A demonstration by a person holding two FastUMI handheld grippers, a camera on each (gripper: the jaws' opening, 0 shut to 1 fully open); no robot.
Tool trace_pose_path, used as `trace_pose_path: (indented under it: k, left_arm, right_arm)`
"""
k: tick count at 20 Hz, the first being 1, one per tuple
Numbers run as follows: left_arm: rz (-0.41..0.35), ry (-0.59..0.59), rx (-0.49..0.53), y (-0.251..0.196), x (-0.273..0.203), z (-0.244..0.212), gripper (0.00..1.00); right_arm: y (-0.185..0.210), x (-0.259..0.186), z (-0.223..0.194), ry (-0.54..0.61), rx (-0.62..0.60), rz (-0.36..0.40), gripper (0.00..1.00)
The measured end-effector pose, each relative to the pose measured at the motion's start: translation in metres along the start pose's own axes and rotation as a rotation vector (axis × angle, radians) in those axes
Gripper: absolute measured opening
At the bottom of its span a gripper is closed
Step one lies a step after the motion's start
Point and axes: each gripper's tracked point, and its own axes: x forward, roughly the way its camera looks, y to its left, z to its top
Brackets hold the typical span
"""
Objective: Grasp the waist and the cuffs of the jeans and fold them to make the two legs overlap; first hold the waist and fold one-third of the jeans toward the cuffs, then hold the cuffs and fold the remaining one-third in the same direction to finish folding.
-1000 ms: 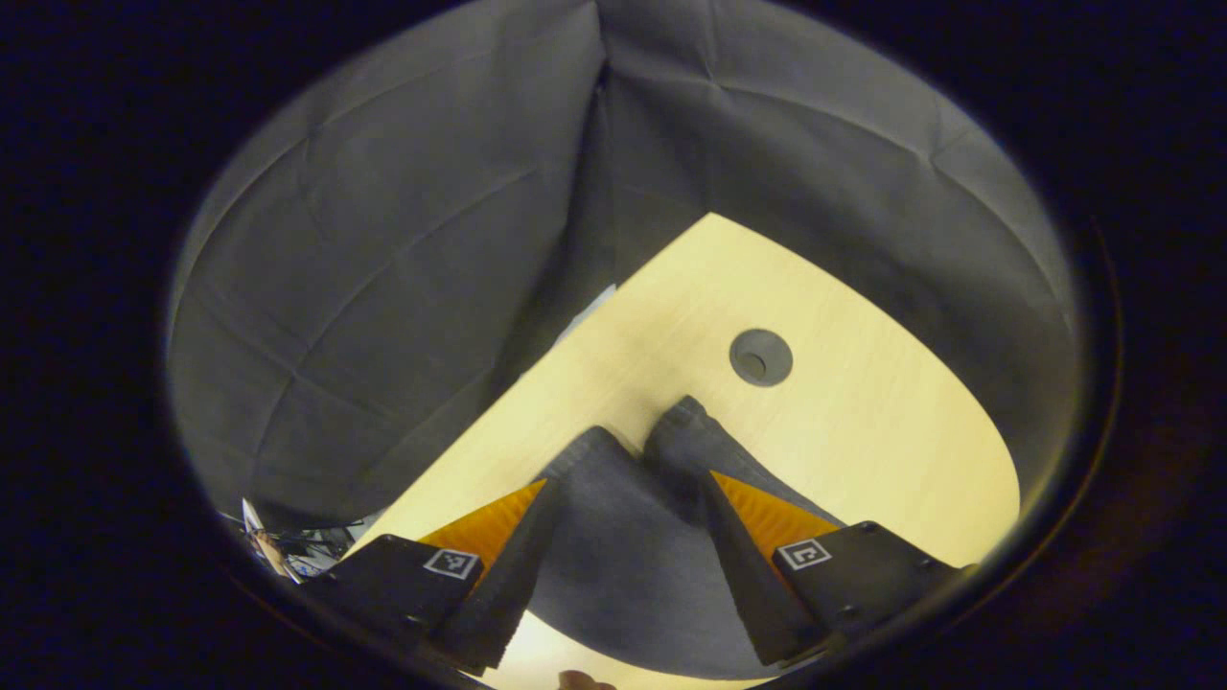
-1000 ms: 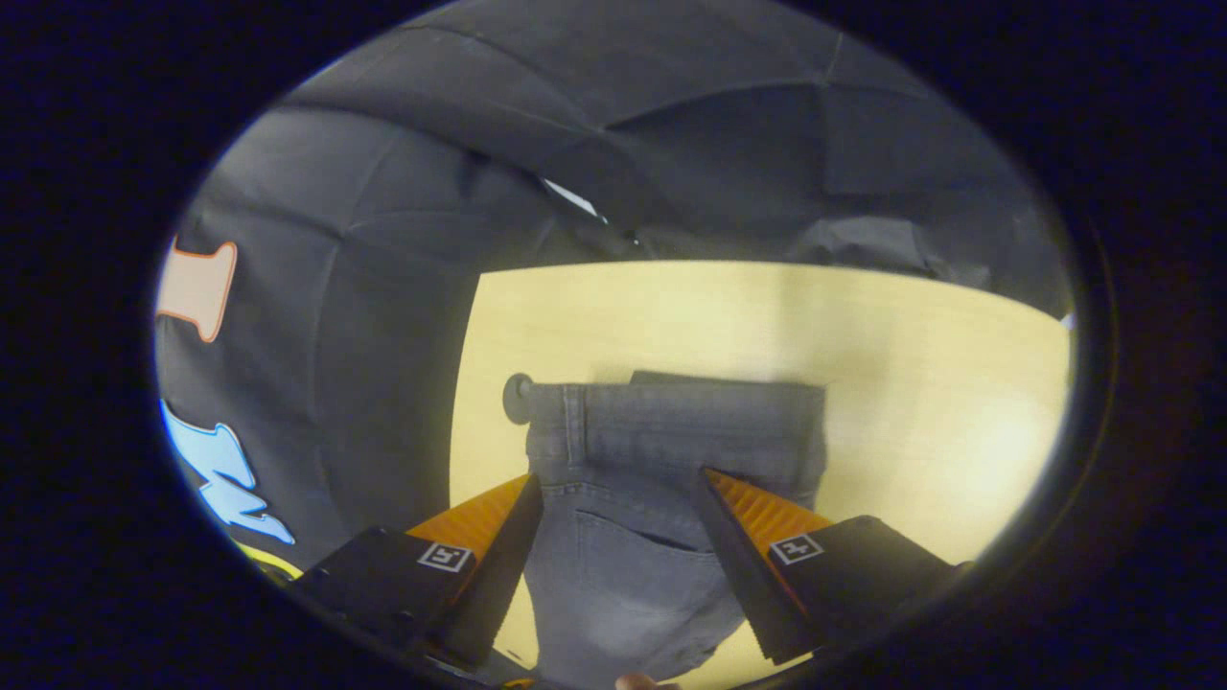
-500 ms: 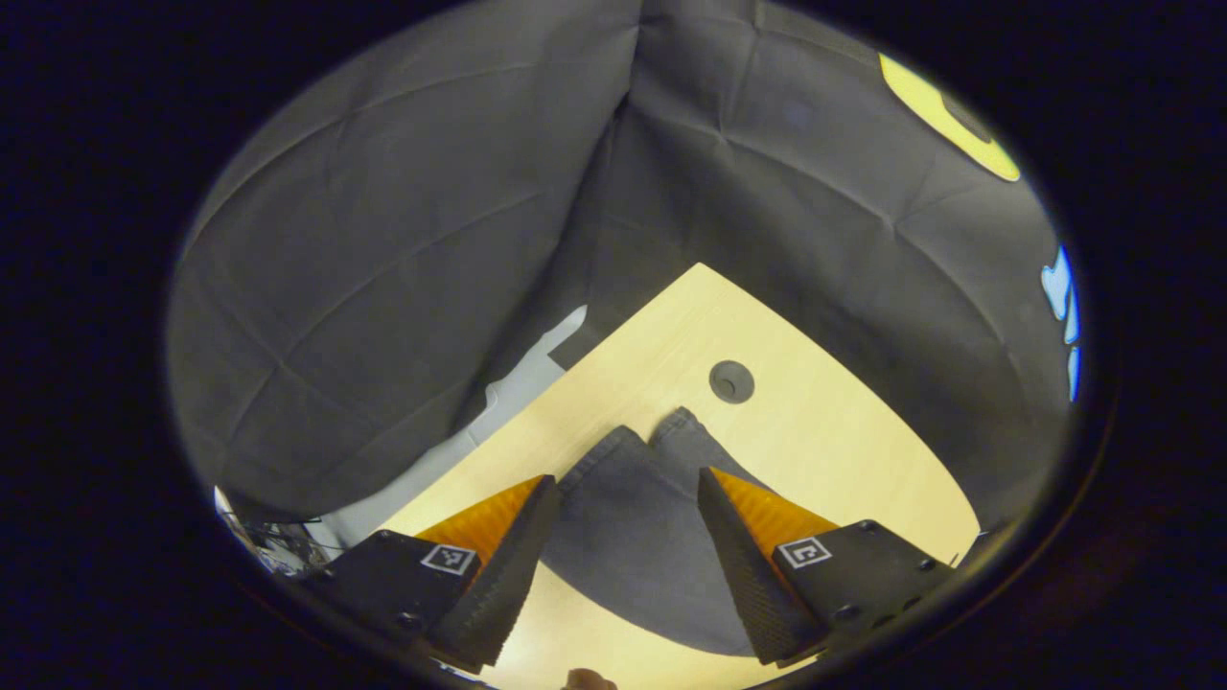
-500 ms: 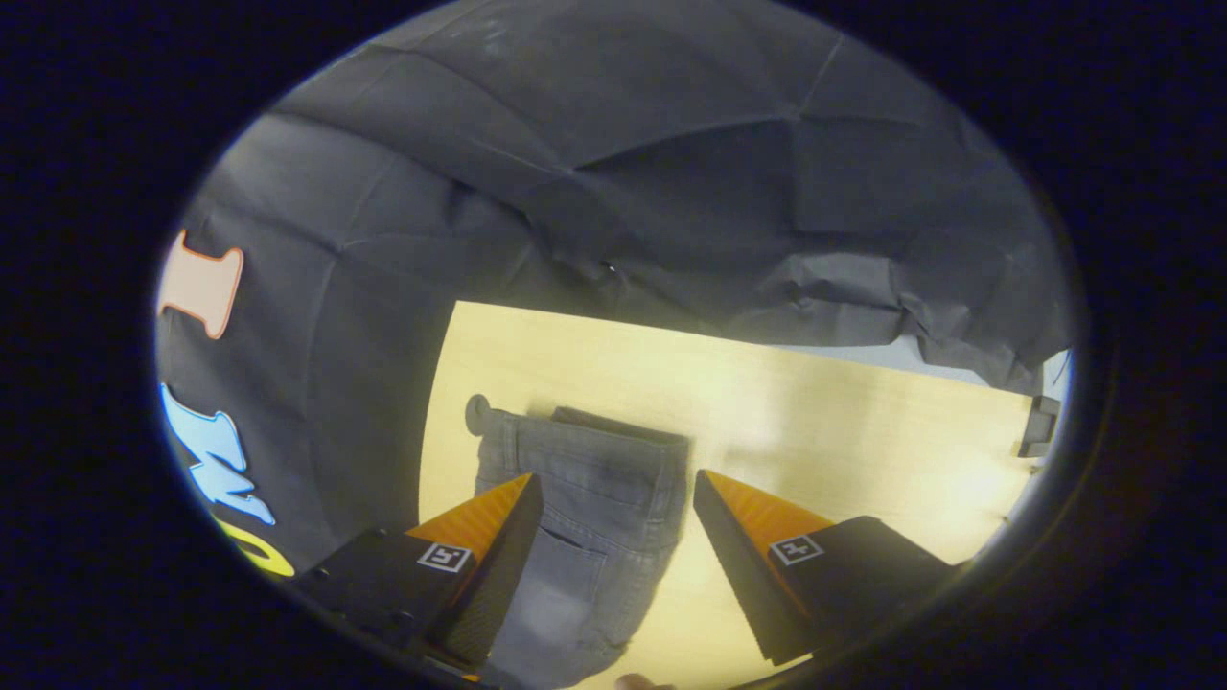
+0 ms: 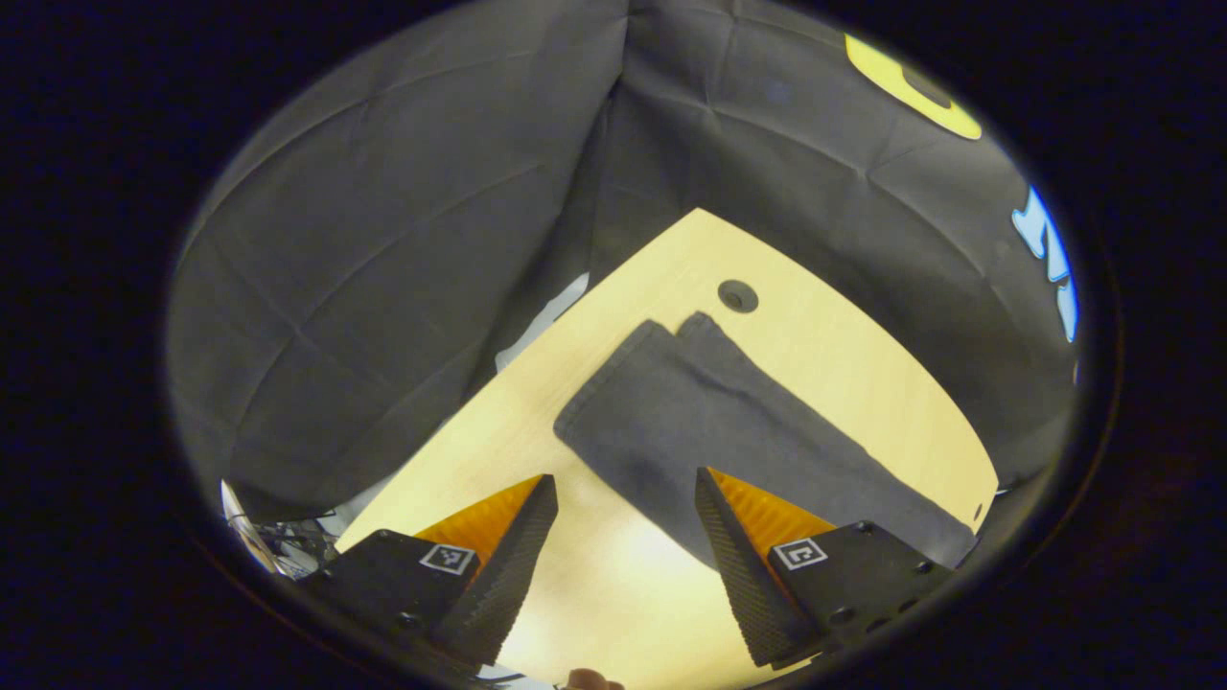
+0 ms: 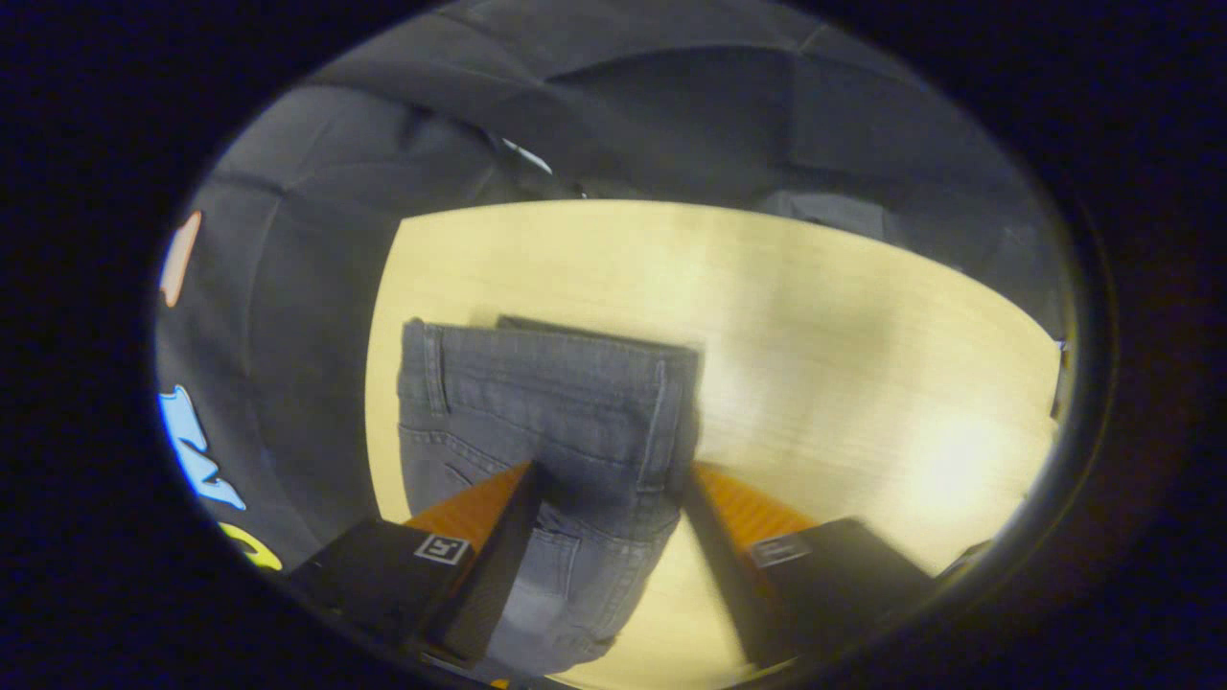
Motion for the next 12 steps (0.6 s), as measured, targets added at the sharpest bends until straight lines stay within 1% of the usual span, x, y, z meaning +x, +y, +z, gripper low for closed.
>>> trace_pose_path:
  k: [1, 2, 3, 4, 5, 6, 9, 10, 12]
  left_arm:
    - [-0.006, 0.006, -0.006, 0.000, -0.001, -0.009, 0.97]
    - [-0.010, 0.014, -0.010, 0.000, -0.002, -0.017, 0.97]
    - [-0.009, 0.024, -0.015, 0.002, -0.002, -0.026, 0.97]
    - [-0.008, 0.036, -0.023, 0.001, 0.002, -0.031, 0.97]
    - [-0.013, 0.046, -0.033, 0.001, 0.001, -0.037, 0.97]
    - [-0.021, 0.054, -0.045, -0.002, 0.002, -0.041, 0.97]
    - [-0.051, 0.058, -0.062, -0.003, 0.000, -0.047, 0.97]
    - [-0.061, 0.056, -0.062, -0.001, 0.001, -0.048, 0.97]
    - [-0.088, 0.062, -0.070, -0.005, 0.003, -0.052, 0.98]
  right_arm:
    - [-0.002, 0.001, -0.003, 0.005, 0.003, -0.009, 0.81]
    - [-0.003, 0.000, -0.001, 0.006, 0.007, -0.004, 0.66]
    - [-0.003, -0.002, -0.002, 0.002, 0.012, 0.002, 0.55]
    - [-0.004, -0.001, -0.002, -0.010, 0.015, 0.007, 0.36]
    - [-0.004, -0.006, -0.002, -0.015, 0.004, 0.020, 0.34]
    - [-0.002, -0.009, -0.001, -0.034, -0.015, 0.035, 0.20]
    - [0.007, -0.029, -0.002, -0.082, -0.060, 0.088, 0.14]
    - [0.014, -0.039, -0.004, -0.102, -0.087, 0.111, 0.14]
    - [0.033, -0.060, -0.008, -0.145, -0.180, 0.163, 0.12]
